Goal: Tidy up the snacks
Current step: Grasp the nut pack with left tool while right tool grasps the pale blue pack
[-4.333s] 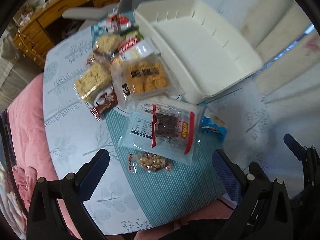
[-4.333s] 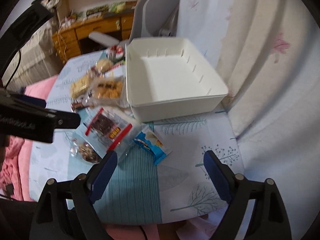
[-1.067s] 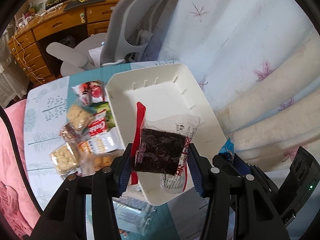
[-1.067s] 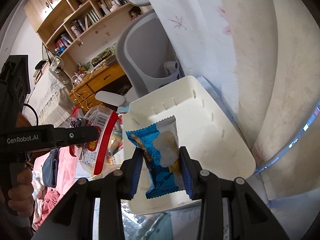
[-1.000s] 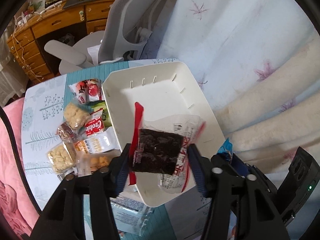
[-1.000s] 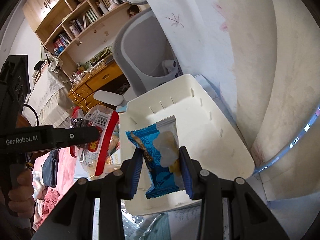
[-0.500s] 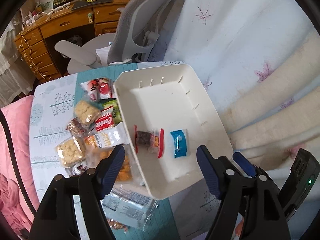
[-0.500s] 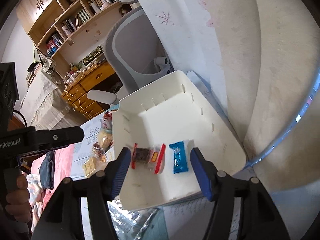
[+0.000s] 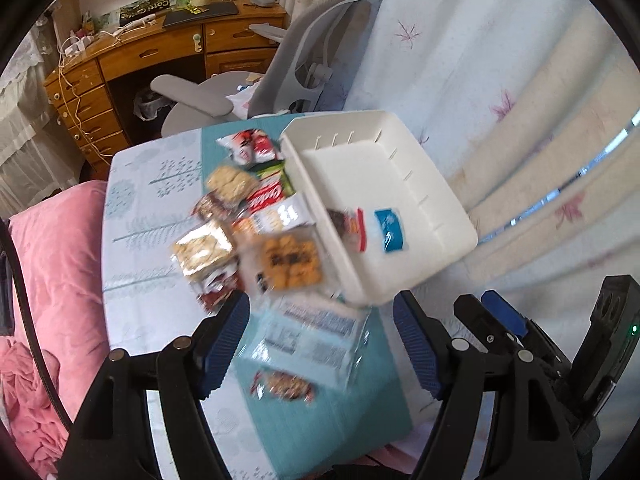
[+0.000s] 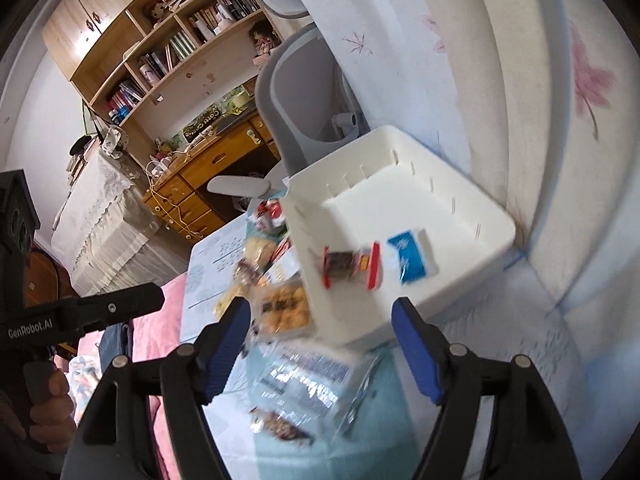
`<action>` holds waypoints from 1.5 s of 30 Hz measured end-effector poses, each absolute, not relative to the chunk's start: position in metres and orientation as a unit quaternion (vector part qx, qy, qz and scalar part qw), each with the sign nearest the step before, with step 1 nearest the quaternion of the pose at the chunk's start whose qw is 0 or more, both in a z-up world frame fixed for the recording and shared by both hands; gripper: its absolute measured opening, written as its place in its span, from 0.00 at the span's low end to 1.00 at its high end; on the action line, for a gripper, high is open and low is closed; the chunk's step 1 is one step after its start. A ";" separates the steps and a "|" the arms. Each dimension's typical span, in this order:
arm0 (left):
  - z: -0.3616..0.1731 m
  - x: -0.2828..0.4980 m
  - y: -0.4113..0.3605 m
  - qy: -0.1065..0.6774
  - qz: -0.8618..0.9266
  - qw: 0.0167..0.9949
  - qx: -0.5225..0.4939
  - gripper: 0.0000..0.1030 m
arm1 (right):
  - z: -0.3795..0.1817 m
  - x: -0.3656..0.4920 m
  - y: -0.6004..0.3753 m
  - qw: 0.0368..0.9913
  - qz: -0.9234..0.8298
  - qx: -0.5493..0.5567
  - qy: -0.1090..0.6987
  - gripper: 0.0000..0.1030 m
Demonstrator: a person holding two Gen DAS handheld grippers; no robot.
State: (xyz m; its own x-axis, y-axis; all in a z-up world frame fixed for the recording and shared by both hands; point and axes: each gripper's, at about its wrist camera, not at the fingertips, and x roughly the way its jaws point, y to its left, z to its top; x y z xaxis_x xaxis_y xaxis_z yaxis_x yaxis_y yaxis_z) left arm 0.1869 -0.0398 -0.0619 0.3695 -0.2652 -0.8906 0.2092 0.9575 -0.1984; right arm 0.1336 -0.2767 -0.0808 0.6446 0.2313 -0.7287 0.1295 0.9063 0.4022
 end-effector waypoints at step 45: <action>-0.269 0.164 -0.042 0.712 -0.138 0.688 0.030 0.75 | -0.256 0.137 -0.258 0.627 -0.002 0.469 0.622 0.82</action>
